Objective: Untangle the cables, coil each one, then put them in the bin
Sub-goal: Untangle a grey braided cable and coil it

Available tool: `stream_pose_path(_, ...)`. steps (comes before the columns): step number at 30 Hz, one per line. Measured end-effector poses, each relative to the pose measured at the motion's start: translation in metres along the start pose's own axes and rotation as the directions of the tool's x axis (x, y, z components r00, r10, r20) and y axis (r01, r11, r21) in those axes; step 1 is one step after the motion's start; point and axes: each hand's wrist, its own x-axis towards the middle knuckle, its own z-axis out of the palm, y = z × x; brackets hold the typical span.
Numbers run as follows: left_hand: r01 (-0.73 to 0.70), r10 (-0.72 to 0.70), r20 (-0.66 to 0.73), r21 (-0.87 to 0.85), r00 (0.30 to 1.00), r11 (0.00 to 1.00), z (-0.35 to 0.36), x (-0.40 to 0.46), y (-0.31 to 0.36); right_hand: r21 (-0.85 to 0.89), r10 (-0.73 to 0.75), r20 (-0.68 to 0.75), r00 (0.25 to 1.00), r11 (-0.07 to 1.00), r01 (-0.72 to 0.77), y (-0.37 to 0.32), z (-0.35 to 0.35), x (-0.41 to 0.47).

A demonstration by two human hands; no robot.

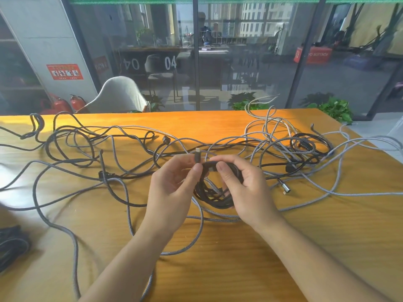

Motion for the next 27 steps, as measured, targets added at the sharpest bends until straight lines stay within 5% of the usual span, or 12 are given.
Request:
stream_pose_path(10, 0.172, -0.181, -0.137, -0.076, 0.974, 0.982, -0.004, 0.003, 0.004, 0.055, -0.064, 0.034, 0.997, 0.997, 0.062, 0.0, 0.004, -0.007)
stream_pose_path(18, 0.167, -0.19, 0.127, 0.173, 0.973, 0.971, -0.002, 0.002, 0.003, 0.024, -0.092, -0.049, 0.995, 0.995, 0.094, 0.002, 0.003, -0.006)
stream_pose_path(22, 0.221, -0.222, 0.227, 0.031, 0.948, 0.975, 0.004, -0.002, 0.013, 0.004, -0.02, -0.134, 0.991, 1.0, 0.021, 0.002, -0.001, 0.0)
stream_pose_path(27, 0.301, -0.26, 0.273, -0.12, 0.926, 0.946, 0.005, -0.004, 0.013, -0.012, 0.075, -0.07, 0.995, 0.997, -0.076, 0.007, -0.005, 0.005)
